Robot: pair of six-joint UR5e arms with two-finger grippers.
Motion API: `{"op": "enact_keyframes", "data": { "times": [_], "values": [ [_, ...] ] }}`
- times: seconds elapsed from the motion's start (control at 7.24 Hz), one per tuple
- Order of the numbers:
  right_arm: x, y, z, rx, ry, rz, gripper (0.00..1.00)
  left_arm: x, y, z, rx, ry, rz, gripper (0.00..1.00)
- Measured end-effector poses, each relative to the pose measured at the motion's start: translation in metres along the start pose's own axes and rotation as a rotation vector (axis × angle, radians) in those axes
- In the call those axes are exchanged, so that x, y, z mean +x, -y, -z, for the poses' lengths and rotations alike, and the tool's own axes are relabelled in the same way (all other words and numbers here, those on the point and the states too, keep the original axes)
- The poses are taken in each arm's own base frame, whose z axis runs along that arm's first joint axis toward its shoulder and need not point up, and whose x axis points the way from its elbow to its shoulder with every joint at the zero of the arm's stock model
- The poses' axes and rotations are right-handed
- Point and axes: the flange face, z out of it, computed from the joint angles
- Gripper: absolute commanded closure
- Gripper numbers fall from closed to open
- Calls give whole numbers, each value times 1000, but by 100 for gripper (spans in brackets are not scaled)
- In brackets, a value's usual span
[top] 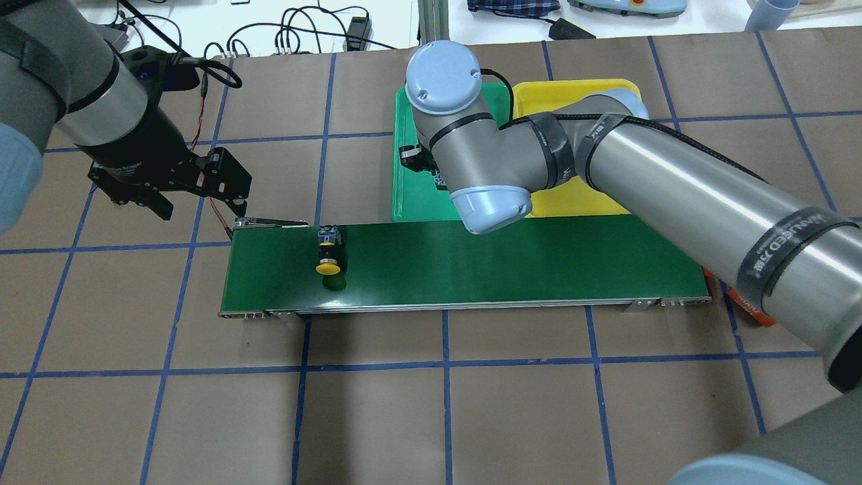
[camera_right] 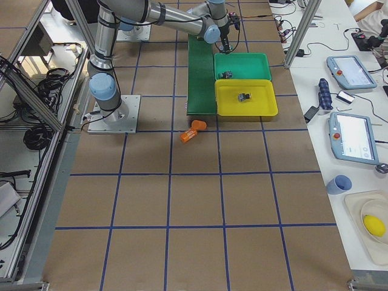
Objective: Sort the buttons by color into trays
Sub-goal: 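Carry the green-capped button into the green tray and release it, then return right gripper to the belt and grasp the last yellow-capped button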
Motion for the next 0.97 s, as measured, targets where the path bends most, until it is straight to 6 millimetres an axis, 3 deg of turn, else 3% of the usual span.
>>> {"op": "enact_keyframes", "data": {
  "times": [0.14,0.28,0.55,0.69,0.97],
  "values": [
    [2,11,-15,-3,-2,6,27,0,0,0,0,1,-1,0],
    [1,20,-30,-10,-4,7,0,0,0,0,-1,1,-3,0],
    [-3,25,-48,-33,13,4,0,0,0,0,0,1,-4,0],
    [-6,23,-43,-37,25,1,0,0,1,-1,-1,1,-4,0],
    [-19,7,-4,-90,29,-29,0,0,0,-1,-1,1,-4,0]
  ]
}}
